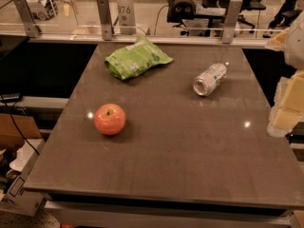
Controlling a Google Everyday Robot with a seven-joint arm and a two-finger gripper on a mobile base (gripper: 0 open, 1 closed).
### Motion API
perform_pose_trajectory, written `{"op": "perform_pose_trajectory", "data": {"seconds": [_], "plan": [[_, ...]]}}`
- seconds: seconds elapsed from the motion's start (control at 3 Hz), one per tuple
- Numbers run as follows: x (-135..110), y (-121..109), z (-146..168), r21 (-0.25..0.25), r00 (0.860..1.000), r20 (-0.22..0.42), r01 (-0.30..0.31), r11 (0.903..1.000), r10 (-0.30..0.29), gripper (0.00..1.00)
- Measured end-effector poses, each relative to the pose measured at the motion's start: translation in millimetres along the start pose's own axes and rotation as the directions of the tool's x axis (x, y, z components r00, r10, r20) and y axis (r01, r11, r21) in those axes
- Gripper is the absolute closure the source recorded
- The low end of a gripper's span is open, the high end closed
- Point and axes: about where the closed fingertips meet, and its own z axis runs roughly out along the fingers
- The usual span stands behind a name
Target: Place 7up can upright
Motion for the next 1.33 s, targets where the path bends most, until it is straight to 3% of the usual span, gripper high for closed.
{"op": "perform_pose_trajectory", "data": {"seconds": [0.67, 1.0, 1.33], "plan": [[-5.0, -8.2, 0.2, -0.005, 1.000, 0.012, 0.010, 0.9999, -0.010, 0.00], [-14.9, -20.3, 7.6, 0.000, 0.997, 0.012, 0.070, 0.9975, -0.070, 0.00], [-22.0, -41.0, 16.6, 0.012, 0.988, 0.011, 0.154, 0.9880, -0.154, 0.00]]}}
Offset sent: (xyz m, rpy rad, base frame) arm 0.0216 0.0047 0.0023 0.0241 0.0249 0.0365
